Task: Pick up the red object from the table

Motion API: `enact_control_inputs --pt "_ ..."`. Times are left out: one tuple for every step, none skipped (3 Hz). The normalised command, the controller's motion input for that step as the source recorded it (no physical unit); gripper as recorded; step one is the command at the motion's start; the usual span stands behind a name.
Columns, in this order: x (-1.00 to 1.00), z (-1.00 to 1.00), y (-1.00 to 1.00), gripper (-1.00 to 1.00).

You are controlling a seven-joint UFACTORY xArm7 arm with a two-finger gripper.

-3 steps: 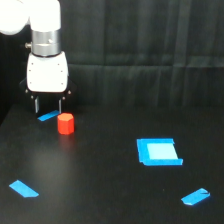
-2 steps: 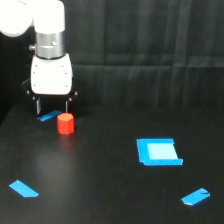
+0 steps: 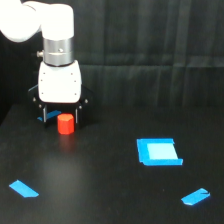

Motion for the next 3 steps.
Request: enact_control_inputs --pt "0.49 -0.30 -0.37 1.00" --pt "0.15 -0.33 -0.07 0.44" --pt "0.01 -0.24 -0.02 -0.53"
